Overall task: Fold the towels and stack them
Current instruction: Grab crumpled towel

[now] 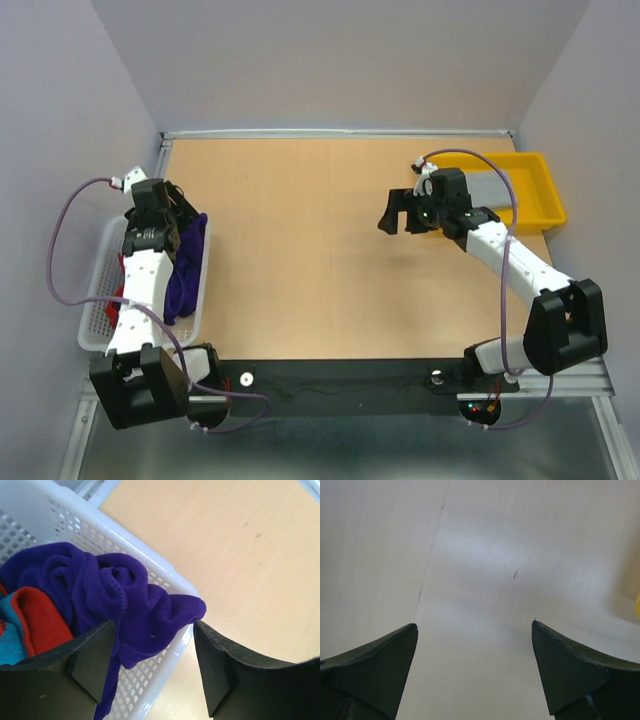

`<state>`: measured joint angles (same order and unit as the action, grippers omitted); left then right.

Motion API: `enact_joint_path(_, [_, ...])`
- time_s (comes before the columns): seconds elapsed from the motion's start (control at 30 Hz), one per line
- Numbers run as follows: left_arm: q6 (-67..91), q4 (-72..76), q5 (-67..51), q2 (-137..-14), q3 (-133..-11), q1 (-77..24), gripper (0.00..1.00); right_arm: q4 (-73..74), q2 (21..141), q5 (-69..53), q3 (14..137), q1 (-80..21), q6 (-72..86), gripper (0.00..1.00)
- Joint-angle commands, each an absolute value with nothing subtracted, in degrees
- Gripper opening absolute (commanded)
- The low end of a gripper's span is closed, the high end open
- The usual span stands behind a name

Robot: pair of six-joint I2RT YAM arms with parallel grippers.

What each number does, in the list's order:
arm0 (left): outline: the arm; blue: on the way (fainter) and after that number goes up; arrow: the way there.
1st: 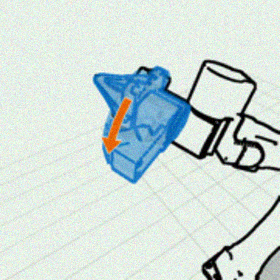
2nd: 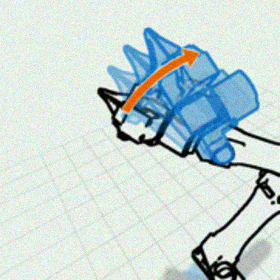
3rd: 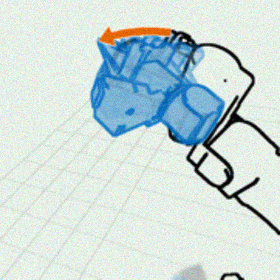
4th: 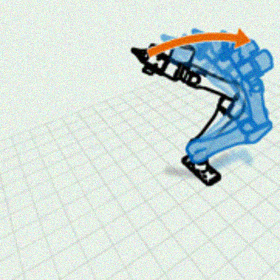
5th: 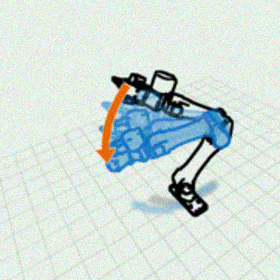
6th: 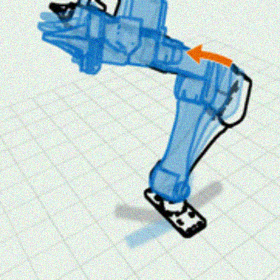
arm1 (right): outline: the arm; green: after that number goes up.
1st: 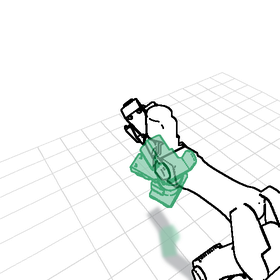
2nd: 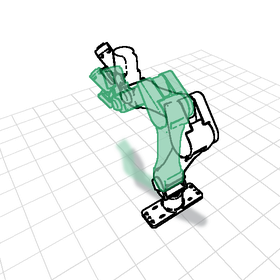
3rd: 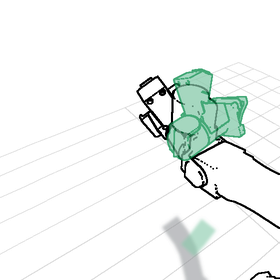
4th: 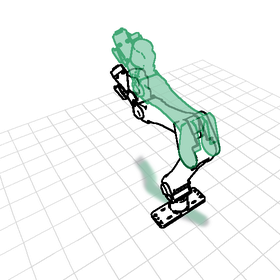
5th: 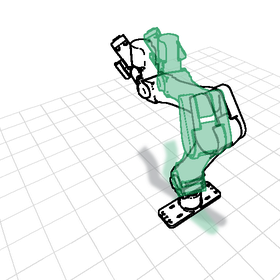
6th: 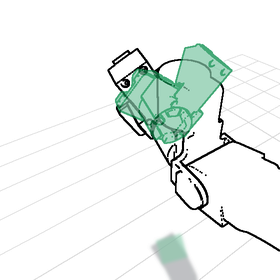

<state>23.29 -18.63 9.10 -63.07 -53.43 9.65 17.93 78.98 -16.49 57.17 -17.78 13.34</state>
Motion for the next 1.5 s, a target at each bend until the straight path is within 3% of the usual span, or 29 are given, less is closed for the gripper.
enact_joint_path(0.0, [25.92, -16.79, 7.03, -65.03, -53.44, 9.05, 0.75, 17.14, 77.34, -17.66, 56.25, -18.28, 12.39, 1.0])
enact_joint_path(0.57, [35.77, -9.58, 11.6, -68.46, -46.41, 6.68, 0.69, 17.23, 77.61, -16.96, 54.14, -18.37, 11.08, 1.0])
enact_joint_path(0.67, [35.51, -9.05, 12.39, -68.73, -46.58, 6.68, 0.55, 17.14, 77.52, -16.79, 53.88, -18.28, 10.9, 1.0])
enact_joint_path(0.7, [35.16, -9.05, 12.48, -68.73, -47.02, 6.68, 0.42, 17.23, 77.52, -16.7, 53.79, -18.28, 10.99, 1.0])
enact_joint_path(0.9, [33.23, -8.61, 12.13, -68.12, -48.42, 6.77, 0.0, 17.14, 77.61, -16.35, 53.79, -18.28, 10.9, 1.0])
enact_joint_path(1.0, [31.91, -11.15, 13.09, -66.36, -50.88, 6.68, 0.0, 17.23, 77.08, -16.35, 53.96, -18.28, 11.25, 1.0])
enact_joint_path(1.23, [26.81, -22.75, 16.96, -63.02, -77.72, 6.77, 0.0, 17.23, 75.59, -16.0, 54.23, -18.28, 11.78, 1.0])
enact_joint_path(1.47, [26.89, -26.1, 14.87, -59.68, -92.71, 6.77, 0.0, 17.23, 73.92, -15.29, 53.26, -18.28, 12.22, 1.0])
